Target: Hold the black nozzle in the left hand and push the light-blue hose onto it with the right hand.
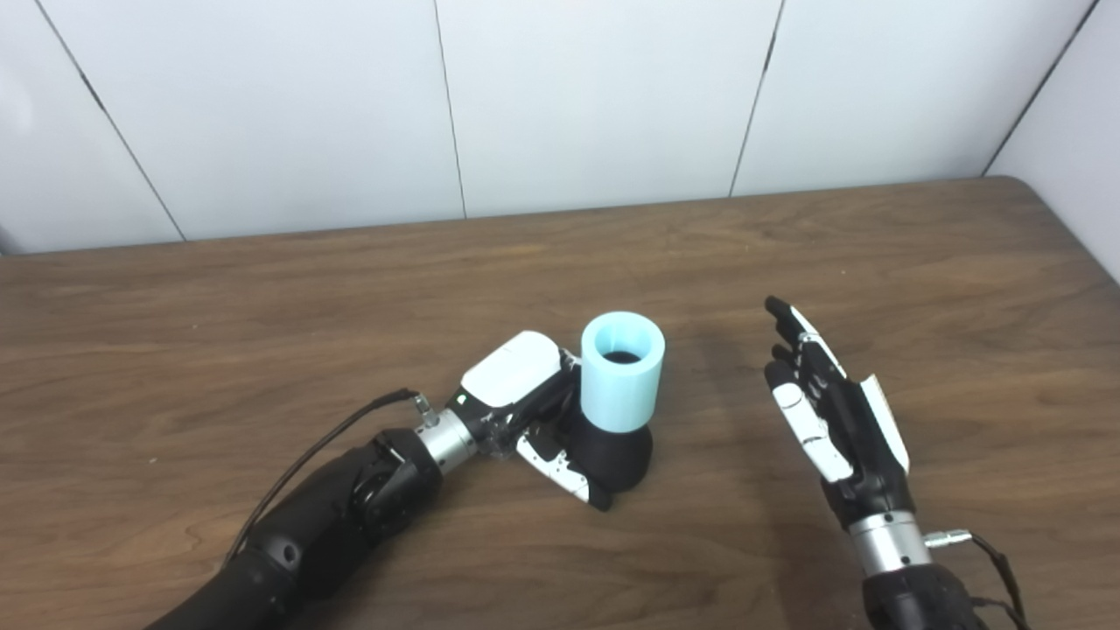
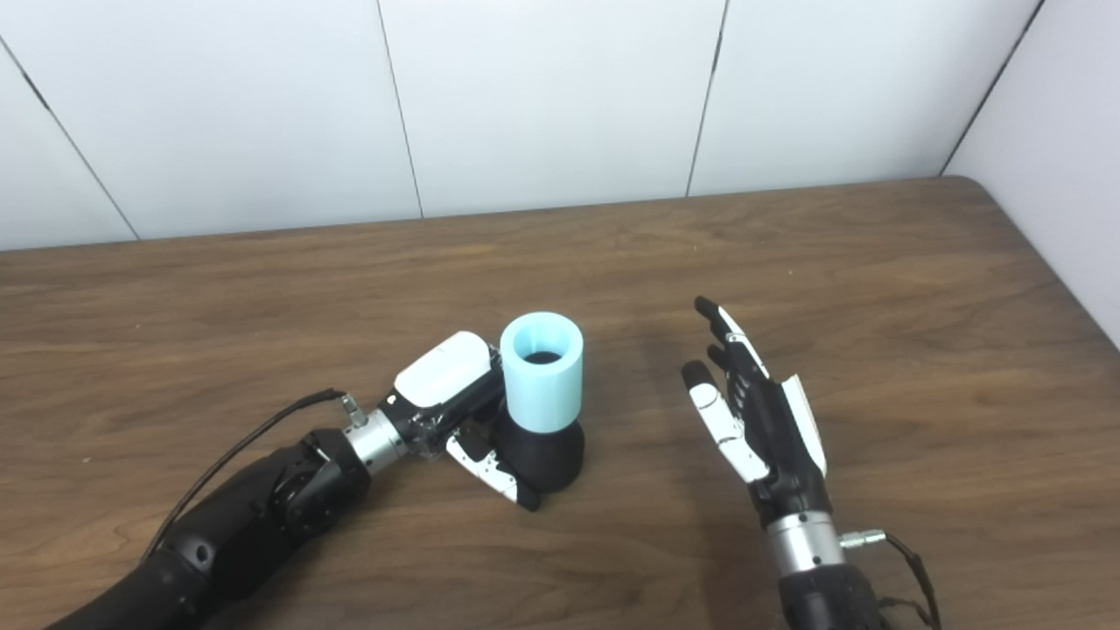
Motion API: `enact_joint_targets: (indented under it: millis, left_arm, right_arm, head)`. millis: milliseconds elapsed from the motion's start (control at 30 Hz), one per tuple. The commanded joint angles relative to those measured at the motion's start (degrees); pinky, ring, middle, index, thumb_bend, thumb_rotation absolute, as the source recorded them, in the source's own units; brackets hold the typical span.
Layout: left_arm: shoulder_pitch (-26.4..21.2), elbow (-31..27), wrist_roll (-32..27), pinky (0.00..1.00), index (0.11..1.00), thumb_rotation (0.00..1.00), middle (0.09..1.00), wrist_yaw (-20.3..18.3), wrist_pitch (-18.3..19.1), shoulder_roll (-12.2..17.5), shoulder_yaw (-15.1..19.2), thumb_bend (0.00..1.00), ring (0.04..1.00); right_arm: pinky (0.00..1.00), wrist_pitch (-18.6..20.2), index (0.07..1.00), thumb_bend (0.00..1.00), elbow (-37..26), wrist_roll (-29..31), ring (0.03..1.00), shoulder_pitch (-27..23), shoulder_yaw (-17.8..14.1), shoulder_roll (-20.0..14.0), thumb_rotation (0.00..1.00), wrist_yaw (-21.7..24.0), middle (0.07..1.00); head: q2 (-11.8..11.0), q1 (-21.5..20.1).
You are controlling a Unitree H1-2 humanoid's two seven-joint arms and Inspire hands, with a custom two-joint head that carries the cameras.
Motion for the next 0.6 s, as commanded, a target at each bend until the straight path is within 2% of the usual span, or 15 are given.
enact_joint_targets:
  millis: [0,100,133,167,200,267,433,567]
  left_arm:
    - [8.97,10.29,8.63,0.32,0.495,0.00,0.479,-8.46,5.59,4.01,-5.02,0.53,0.362]
    - [8.86,11.06,9.91,0.34,0.495,0.00,0.484,-6.43,4.88,3.99,-5.31,0.53,0.405]
    - [8.91,11.03,10.15,0.36,0.523,0.00,0.458,-6.32,5.00,4.01,-5.26,0.52,0.434]
    - [8.96,10.82,10.37,0.43,0.583,0.00,0.546,-6.40,5.15,4.06,-5.17,0.70,0.524]
    - [9.01,10.58,10.59,0.50,0.628,0.00,0.624,-6.55,5.33,4.14,-5.09,0.82,0.606]
    - [9.13,10.56,11.16,0.57,0.671,0.00,0.685,-6.12,5.34,4.21,-4.95,0.92,0.694]
    - [9.00,10.00,13.23,0.67,0.728,0.05,0.746,-4.92,5.12,4.66,-5.31,0.98,0.777]
    - [9.24,9.54,15.12,0.75,0.781,0.10,0.786,-3.45,5.56,4.90,-5.12,1.00,0.816]
  right_arm:
    - [0.94,-2.06,0.917,0.31,-2.46,-0.12,0.980,-0.66,-0.16,1.83,0.81,-0.92,0.973]
    - [0.93,-2.08,0.917,0.31,-2.64,-0.55,0.978,-0.61,0.01,1.75,0.83,-0.94,0.973]
    - [0.94,-2.05,0.918,0.31,-2.68,-0.47,0.979,-0.61,0.03,1.76,0.83,-0.92,0.974]
    - [0.94,-2.07,0.919,0.32,-2.68,-0.37,0.980,-0.62,0.04,1.75,0.84,-0.91,0.975]
    - [0.94,-2.09,0.919,0.32,-2.68,-0.30,0.980,-0.63,0.05,1.74,0.84,-0.89,0.975]
    - [0.94,-2.20,0.916,0.32,-2.70,-1.22,0.976,-0.62,0.14,1.62,0.84,-1.05,0.971]
    - [0.96,-3.43,0.929,0.33,-2.22,-2.69,0.985,-0.62,0.33,1.03,0.89,-0.98,0.980]
    - [0.96,-3.43,0.931,0.33,-2.27,-2.09,0.988,-0.62,0.26,1.10,0.89,-0.79,0.984]
  head:
    - [0.05,-0.04]
    - [0.05,0.00]
    - [0.09,0.00]
    - [0.07,-0.01]
    - [0.11,0.01]
    - [0.11,0.01]
    - [0.06,0.09]
    - [0.09,0.05]
